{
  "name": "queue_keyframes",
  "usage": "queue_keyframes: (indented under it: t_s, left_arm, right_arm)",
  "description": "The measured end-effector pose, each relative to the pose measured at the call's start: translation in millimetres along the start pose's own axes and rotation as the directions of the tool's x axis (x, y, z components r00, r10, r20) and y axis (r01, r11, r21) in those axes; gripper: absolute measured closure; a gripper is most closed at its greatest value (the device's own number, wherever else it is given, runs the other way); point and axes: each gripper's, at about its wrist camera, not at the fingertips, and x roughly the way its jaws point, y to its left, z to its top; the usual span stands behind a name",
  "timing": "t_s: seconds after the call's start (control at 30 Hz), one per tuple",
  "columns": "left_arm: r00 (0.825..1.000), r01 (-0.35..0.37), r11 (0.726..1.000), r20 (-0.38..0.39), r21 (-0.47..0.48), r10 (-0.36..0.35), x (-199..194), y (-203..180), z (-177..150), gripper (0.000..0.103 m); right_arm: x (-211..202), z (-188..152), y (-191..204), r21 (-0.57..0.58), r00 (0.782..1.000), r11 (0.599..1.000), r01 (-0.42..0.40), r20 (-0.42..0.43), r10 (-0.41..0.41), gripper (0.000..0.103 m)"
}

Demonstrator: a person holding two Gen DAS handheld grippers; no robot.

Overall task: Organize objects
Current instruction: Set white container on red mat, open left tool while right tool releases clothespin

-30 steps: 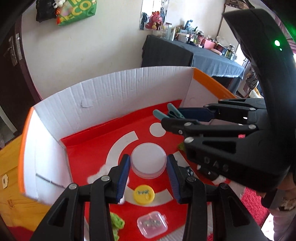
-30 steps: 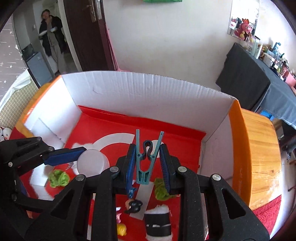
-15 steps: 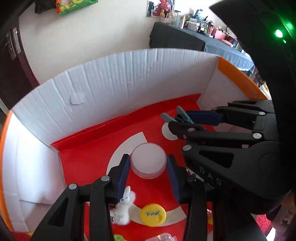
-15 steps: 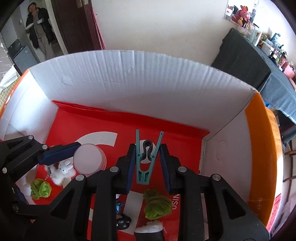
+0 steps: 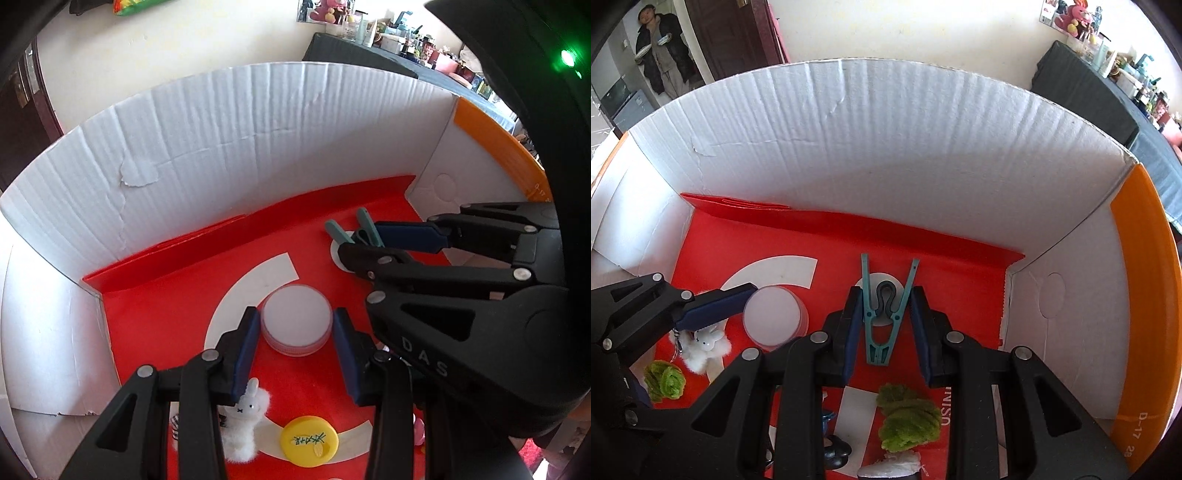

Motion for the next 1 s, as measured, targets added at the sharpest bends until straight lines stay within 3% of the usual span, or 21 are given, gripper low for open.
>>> queue_keyframes:
  t_s: [1.0]
  left_arm:
    - [1.0,-0.009,1.0,0.001,0.017,0.009,-16,6,-16,0.058]
  right_arm:
    - [-2,6,-3,0.01,1.0,1.0,-0.012,-0.007,0.012,0.078]
